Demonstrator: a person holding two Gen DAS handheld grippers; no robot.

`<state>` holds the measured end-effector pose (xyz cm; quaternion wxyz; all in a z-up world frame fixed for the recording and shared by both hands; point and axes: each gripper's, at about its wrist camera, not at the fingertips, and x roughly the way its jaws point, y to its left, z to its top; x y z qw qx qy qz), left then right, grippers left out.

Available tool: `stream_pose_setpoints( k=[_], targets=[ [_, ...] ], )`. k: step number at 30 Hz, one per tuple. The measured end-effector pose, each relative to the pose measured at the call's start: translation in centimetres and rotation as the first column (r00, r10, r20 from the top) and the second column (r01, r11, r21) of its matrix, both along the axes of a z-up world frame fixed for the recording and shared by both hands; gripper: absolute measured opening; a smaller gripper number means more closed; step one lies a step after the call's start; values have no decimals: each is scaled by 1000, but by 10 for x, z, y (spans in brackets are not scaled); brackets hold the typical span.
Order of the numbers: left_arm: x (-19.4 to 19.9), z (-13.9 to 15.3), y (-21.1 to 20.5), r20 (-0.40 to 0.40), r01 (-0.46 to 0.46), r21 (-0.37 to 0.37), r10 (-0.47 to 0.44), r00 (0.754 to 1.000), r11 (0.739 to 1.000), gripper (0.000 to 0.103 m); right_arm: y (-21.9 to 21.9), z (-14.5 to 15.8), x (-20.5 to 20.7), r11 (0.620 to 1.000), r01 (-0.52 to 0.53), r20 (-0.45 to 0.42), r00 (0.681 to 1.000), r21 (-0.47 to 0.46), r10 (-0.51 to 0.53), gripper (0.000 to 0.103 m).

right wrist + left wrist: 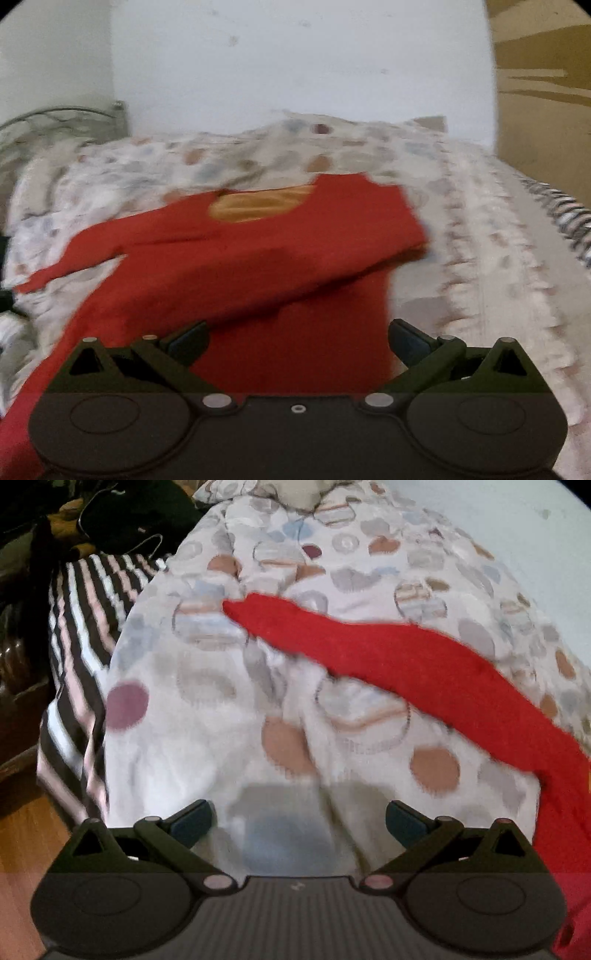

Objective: Fold small clothes
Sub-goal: 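Withdraw the right gripper and move the left gripper toward the other sleeve cuff, then close the left gripper on the other sleeve cuff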

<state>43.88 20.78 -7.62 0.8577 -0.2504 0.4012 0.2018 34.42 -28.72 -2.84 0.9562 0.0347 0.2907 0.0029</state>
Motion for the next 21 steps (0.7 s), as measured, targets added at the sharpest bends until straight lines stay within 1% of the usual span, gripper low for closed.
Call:
stream_pose_setpoints(
  k=[2, 4, 5, 6, 8, 9, 11, 13, 15, 17, 18, 19, 20, 21],
  targets=[
    [11, 5, 14, 47, 18, 0, -18, 999, 1000, 103, 12, -14, 7, 999, -33, -26, 999, -25, 32, 103],
    [25, 7, 29, 101, 15, -2, -14, 995, 1000, 103, 17, -30, 20, 998, 9, -81, 997, -69, -14, 103],
    [31, 7, 36, 121, 2, -1, -2, 993, 1000, 103, 19, -36, 25, 996, 37, -90, 995, -83, -44, 103],
    [38, 5, 44, 131, -16, 0, 16, 991, 1000, 103, 20, -39, 26, 995, 52, -78, 995, -83, -59, 103],
    [58, -2, 63, 100, -63, -9, 64, 993, 998, 103, 25, -42, 27, 994, 84, -46, 995, -76, -87, 103],
    [66, -6, 70, 90, -73, -19, 74, 993, 997, 103, 28, -44, 29, 992, 93, -35, 995, -83, -97, 103],
    [80, -15, 82, 95, -89, -57, 94, 991, 994, 103, 34, -50, 31, 988, 108, -12, 994, -112, -110, 103],
    [92, -24, 92, 101, -126, -93, 135, 986, 988, 102, 40, -53, 35, 981, 119, -1, 993, -154, -121, 103],
    [101, -28, 100, 104, -180, -117, 192, 976, 977, 102, 41, -57, 34, 974, 124, 7, 992, -188, -125, 103],
    [104, -31, 108, 112, -241, -149, 258, 959, 959, 99, 38, -59, 35, 972, 126, 9, 992, -197, -127, 103],
    [105, -31, 111, 116, -275, -161, 295, 949, 948, 93, 38, -59, 35, 973, 126, 10, 992, -195, -127, 103],
    [107, -31, 114, 116, -297, -167, 318, 941, 940, 79, 37, -59, 35, 973, 127, 12, 992, -193, -127, 103],
    [108, -31, 116, 104, -318, -168, 337, 936, 933, 71, 38, -59, 34, 973, 128, 15, 992, -192, -127, 103],
    [109, -31, 120, 86, -333, -171, 350, 933, 927, 52, 38, -60, 34, 973, 129, 17, 992, -194, -128, 103]
  ],
)
